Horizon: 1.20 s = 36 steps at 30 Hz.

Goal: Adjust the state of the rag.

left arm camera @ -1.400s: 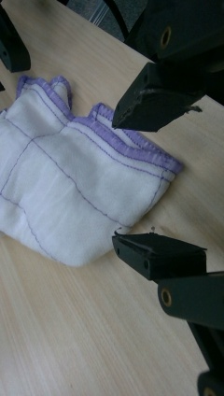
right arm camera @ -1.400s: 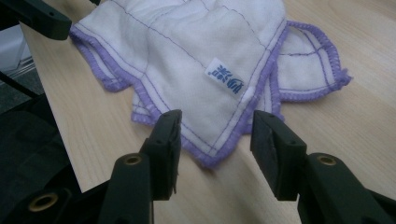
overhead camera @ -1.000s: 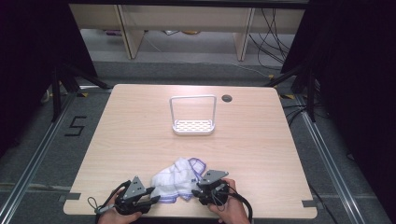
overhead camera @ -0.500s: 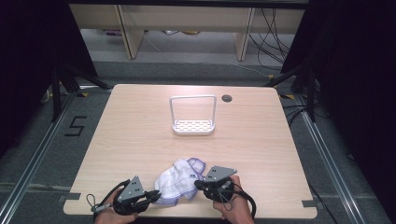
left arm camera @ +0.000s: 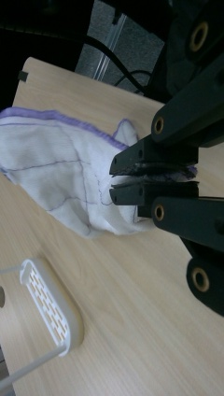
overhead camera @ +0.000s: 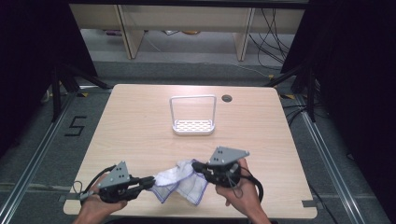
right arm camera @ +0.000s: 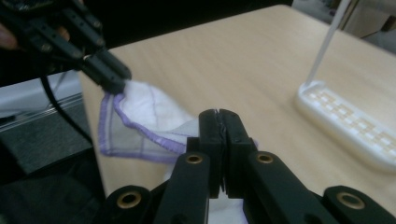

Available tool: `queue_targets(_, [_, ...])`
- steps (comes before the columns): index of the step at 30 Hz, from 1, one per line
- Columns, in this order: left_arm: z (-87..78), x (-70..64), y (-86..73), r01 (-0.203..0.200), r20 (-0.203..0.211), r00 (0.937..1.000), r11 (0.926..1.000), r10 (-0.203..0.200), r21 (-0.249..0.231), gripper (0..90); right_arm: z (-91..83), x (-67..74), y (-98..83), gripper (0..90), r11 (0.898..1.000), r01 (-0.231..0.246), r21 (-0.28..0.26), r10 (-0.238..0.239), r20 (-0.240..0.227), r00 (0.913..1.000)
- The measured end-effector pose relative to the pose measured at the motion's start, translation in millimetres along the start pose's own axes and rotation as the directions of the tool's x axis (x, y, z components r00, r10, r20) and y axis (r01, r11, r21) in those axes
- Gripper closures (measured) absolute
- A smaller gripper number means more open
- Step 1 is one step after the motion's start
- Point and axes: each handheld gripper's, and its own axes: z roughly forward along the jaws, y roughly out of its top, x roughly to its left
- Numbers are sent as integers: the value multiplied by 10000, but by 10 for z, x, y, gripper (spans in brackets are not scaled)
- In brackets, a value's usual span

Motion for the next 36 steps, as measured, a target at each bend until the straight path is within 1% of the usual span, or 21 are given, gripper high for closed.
queue_targets(5, [174, 323, -8, 347, -479, 9983, 9984, -326, 437, 836, 340, -325, 232, 893, 9987, -41, 502, 29, 245, 9997])
queue_targets(8, [324, 467, -88, 502, -583, 9972, 9963, -461, 701, 836, 702, -479, 236, 893, 9924, -202, 1214, 165, 314, 9994])
queue_targets(9, [324, 467, -88, 502, -583, 9972, 9963, -461, 701, 836, 702, -479, 236, 893, 9924, -202, 1214, 165, 314, 9994])
queue_targets(10, [405, 581, -149, 699, -735, 9953, 9937, -635, 875, 836, 921, -544, 199, 893, 9871, -324, 1569, 259, 435, 9987])
queue_targets(15, [465, 830, -288, 1158, -1243, 9874, 9827, -981, 1444, 832, 1319, -613, 127, 893, 9753, -378, 2174, 300, 389, 9988])
queue_targets(16, [488, 843, -315, 1460, -1371, 9822, 9811, -1284, 1269, 829, 1387, -620, 115, 893, 9737, -256, 2265, 173, 387, 9991])
queue_targets(17, [475, 886, -331, 1318, -1434, 9836, 9791, -1097, 1549, 826, 1461, -621, 102, 893, 9723, -116, 2336, 56, 263, 9996])
queue_targets(18, [494, 901, -356, 1598, -1513, 9785, 9791, -1402, 1260, 822, 1529, -614, 90, 893, 9716, -117, 2365, 33, 361, 9993])
queue_targets(19, [482, 935, -369, 1466, -1550, 9803, 9769, -1224, 1557, 817, 1580, -618, 84, 893, 9669, -157, 2545, 86, 291, 9995])
queue_targets(22, [502, 964, -416, 1626, -1692, 9763, 9730, -1347, 1636, 799, 1699, -634, 59, 892, 9636, -166, 2667, 90, 297, 9995])
queue_targets(23, [513, 973, -443, 1874, -1741, 9716, 9703, -1603, 1527, 762, 1791, -647, 31, 885, 9608, -204, 2763, 145, 234, 9996])
queue_targets(24, [500, 985, -455, 1978, -1845, 9682, 9684, -1688, 1519, 728, 1808, -652, 22, 872, 9548, -332, 2953, 282, 214, 9994])
queue_targets(25, [500, 985, -455, 1978, -1845, 9682, 9684, -1688, 1519, 671, 1808, -652, 22, 872, 9548, -332, 2953, 282, 214, 9994])
queue_targets(26, [468, 1004, -460, 2081, -1909, 9655, 9654, -1770, 1570, 612, 1845, -658, -3, 777, 9578, -645, 2801, 509, 555, 9972])
queue_targets(27, [468, 1004, -460, 2081, -1909, 9655, 9654, -1770, 1570, 568, 1845, -658, -3, 777, 9578, -645, 2801, 509, 555, 9972])
queue_targets(28, [413, 988, -458, 2337, -2221, 9549, 9602, -1971, 1527, 495, 1810, -686, 2, 660, 9585, -539, 2798, 400, 552, 9977])
queue_targets(29, [413, 988, -458, 2337, -2221, 9549, 9602, -1971, 1527, 438, 1810, -686, 2, 660, 9585, -539, 2798, 400, 552, 9977])
queue_targets(30, [357, 961, -460, 2539, -2391, 9467, 9569, -2159, 1410, 400, 1700, -694, 16, 567, 9582, -802, 2748, 542, 1010, 9934])
queue_targets(34, [239, 824, -438, 2665, -2512, 9379, 9605, -2393, 800, 364, 1465, -713, 8, 533, 9627, -729, 2606, 444, 1135, 9925])
queue_targets(35, [206, 774, -426, 2636, -2516, 9379, 9621, -2388, 695, 357, 1371, -722, -16, 509, 9678, -776, 2395, 508, 1164, 9919])
queue_targets(36, [183, 737, -421, 2558, -2437, 9412, 9647, -2339, 619, 365, 1234, -744, -61, 508, 9628, -872, 2558, 559, 1275, 9903])
